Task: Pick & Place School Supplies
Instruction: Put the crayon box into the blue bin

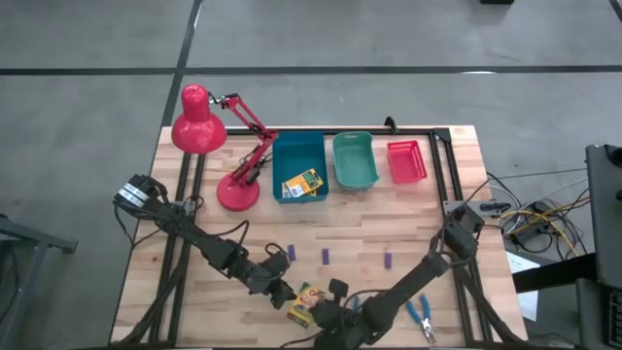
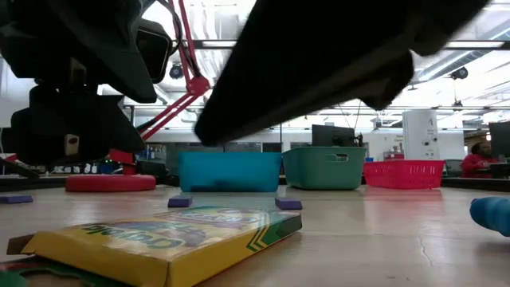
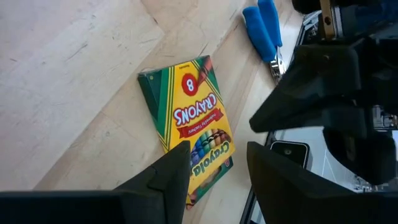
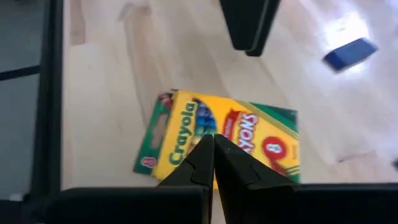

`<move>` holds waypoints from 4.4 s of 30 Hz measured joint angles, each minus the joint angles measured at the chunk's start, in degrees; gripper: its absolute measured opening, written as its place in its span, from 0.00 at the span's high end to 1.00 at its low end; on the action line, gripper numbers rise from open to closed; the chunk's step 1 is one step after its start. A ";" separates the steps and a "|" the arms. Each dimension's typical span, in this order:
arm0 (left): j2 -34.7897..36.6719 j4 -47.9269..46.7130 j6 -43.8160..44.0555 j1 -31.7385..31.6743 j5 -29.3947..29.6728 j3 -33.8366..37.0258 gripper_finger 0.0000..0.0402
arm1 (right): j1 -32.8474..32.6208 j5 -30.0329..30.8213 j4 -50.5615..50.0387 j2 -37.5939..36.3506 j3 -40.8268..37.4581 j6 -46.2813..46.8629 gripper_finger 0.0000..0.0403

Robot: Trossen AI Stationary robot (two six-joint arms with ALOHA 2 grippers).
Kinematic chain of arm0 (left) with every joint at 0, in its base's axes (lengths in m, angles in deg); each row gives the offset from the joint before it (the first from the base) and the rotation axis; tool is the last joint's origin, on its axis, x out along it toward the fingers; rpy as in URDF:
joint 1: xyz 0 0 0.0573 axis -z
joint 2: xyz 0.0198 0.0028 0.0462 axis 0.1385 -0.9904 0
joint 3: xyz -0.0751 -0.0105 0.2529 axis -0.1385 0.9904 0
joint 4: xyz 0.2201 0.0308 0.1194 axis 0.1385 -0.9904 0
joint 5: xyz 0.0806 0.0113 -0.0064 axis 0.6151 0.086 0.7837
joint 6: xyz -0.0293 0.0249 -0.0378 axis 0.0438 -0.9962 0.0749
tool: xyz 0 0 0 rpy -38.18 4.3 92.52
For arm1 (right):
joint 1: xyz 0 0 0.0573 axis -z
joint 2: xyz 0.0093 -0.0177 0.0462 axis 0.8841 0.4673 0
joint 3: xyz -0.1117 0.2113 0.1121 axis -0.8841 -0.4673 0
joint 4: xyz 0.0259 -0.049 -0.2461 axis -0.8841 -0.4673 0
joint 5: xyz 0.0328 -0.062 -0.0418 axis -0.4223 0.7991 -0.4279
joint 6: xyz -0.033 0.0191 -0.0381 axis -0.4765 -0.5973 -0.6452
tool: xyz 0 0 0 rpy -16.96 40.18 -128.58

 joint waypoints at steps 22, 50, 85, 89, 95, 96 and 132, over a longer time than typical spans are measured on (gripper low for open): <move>0.02 -0.11 -0.13 -0.24 1.05 0.00 0.59 | -0.87 -1.34 0.06 0.15 -3.44 9.85 0.98; 0.02 -0.24 -0.09 -0.28 1.38 0.02 0.59 | -0.74 1.04 6.34 1.73 -3.43 6.58 0.98; 0.02 -0.26 3.24 -0.44 0.83 0.04 0.59 | 0.68 -8.20 4.07 1.86 -3.39 5.35 0.98; 0.02 -0.28 4.48 -0.42 -0.01 0.04 0.59 | 0.66 -8.30 4.01 1.86 -3.41 5.35 0.98; -2.68 0.53 5.58 -0.33 -1.97 0.04 0.59 | 0.64 -8.39 3.79 1.86 -3.43 5.31 0.98; -3.35 0.99 5.96 -0.33 -2.55 0.07 0.59 | 0.64 -8.39 3.76 1.86 -3.43 5.33 0.98; -8.53 7.96 6.21 -1.01 -4.46 0.04 0.59 | 0.63 -8.37 3.09 1.90 -3.50 4.85 0.98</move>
